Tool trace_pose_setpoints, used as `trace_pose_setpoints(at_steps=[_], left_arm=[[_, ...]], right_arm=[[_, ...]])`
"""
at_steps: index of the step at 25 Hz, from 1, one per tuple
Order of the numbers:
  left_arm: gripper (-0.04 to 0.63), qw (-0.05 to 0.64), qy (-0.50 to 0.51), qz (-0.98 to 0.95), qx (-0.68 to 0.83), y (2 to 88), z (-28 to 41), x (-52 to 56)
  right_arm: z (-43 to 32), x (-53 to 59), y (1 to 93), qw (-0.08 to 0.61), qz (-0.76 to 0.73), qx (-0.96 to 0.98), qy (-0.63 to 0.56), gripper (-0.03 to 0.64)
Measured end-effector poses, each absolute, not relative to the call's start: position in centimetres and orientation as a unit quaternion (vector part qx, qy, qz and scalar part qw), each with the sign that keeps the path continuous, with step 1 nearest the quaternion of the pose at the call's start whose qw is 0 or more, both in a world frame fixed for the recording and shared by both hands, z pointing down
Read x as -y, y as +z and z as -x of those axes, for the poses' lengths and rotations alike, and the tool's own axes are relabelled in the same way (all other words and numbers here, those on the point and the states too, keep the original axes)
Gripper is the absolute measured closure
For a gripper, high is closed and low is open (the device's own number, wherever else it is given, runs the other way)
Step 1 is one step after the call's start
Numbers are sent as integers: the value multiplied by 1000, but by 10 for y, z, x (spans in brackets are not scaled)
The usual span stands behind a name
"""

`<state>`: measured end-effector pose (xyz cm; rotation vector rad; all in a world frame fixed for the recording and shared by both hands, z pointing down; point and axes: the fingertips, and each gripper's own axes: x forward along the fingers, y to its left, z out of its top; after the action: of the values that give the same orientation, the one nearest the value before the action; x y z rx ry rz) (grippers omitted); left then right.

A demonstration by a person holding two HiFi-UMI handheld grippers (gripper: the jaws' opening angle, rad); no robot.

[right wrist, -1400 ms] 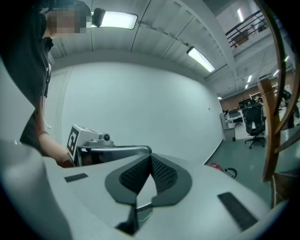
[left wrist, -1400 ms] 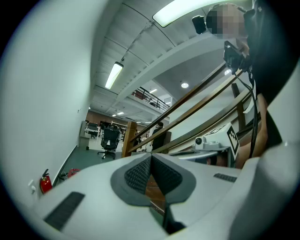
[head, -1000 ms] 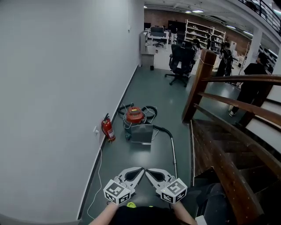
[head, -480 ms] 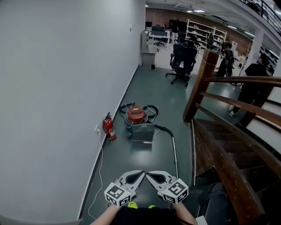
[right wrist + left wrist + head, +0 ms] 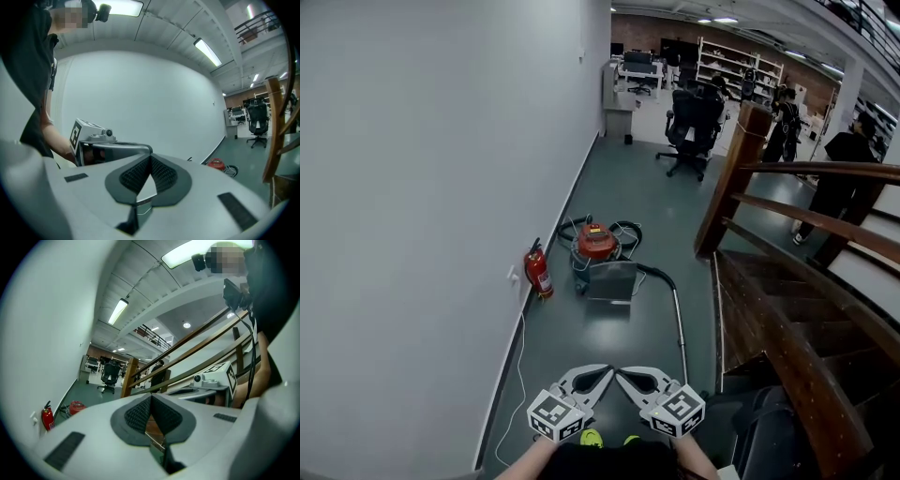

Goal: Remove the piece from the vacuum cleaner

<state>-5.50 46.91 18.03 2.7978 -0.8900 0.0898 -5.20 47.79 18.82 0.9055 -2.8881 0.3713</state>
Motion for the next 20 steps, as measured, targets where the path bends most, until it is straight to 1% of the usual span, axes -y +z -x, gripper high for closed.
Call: trace_pose_setpoints(at_steps=[9,15,20], left_arm=[[588,112,38,-942,313,185,80,-462],[588,114,45,-943,308,191,78,-460],[588,124,45,-945,299,194,71,-452]], right_arm=[[77,-471,193,48,-297,945,131,603],[74,-464,199,65,-319,937,128,603],[66,-451,202,61,-329,932,138,603]])
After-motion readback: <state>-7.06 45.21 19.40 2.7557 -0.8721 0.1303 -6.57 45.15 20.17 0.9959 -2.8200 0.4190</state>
